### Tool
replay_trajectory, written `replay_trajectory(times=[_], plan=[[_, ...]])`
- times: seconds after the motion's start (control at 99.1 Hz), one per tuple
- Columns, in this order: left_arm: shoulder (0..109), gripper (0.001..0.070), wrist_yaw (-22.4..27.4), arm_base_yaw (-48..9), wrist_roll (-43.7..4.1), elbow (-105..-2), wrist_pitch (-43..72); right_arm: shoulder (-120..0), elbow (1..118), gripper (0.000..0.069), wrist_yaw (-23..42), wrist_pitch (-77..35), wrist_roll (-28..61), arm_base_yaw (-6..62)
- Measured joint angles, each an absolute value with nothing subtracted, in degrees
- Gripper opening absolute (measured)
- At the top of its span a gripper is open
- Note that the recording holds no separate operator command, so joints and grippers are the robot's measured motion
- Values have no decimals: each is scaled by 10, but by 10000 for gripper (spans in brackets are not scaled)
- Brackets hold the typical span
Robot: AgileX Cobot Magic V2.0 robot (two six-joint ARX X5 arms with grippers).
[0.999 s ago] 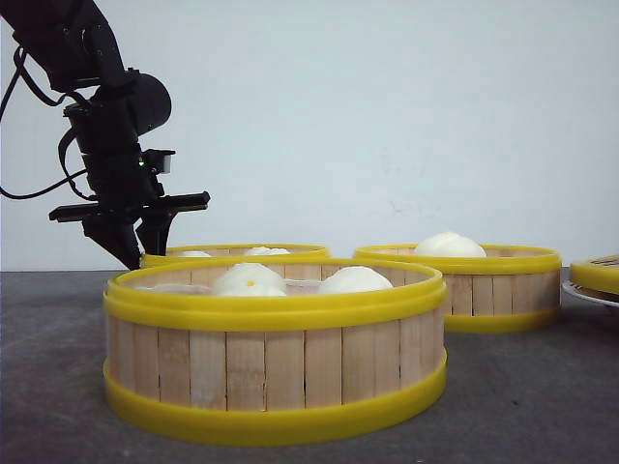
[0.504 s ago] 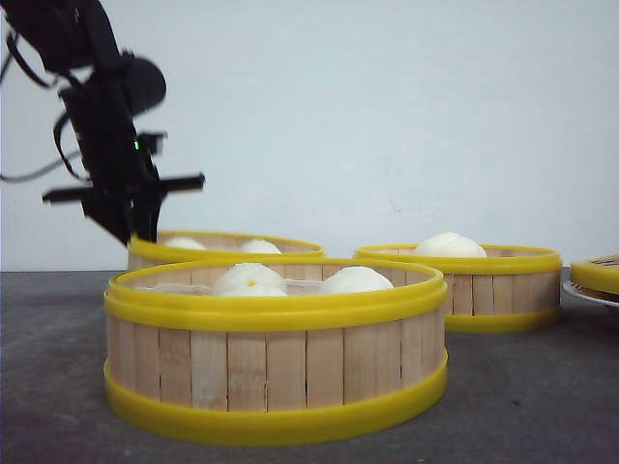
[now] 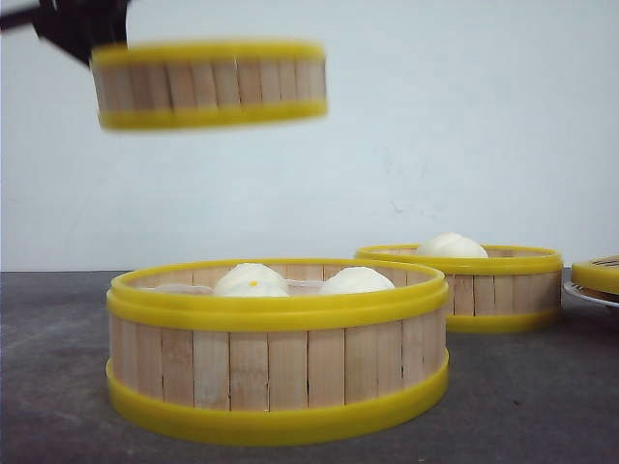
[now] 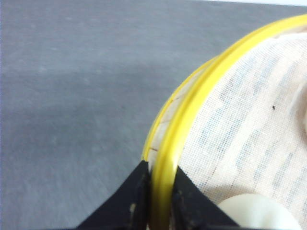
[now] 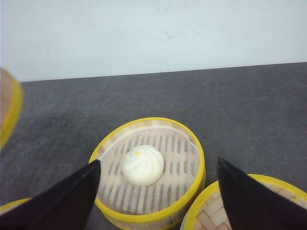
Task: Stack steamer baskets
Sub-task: 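Lift the basket with the left gripper and lower it onto the front basket, then open the left gripper and withdraw it upward from the stack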
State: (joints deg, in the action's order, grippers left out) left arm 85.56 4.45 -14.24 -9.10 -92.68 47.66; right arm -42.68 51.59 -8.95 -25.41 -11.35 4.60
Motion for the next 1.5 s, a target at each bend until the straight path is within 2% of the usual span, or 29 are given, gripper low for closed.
replay_trajectory(times=[0.293,0.656,1.15,1.503], plan=[[838,28,51,-209,-75,-917,542,-427,516,479,-90,-250,-114,46],[838,28,48,-274,-77,-841,530,-427,516,479,-90,-250,-113,47],[838,28,38,-295,-98,-666,400,-427,516,479,-89,-246,-113,55],[838,28,34,-295,-101,-653,373,-427,516,479,-89,-246,-113,56]])
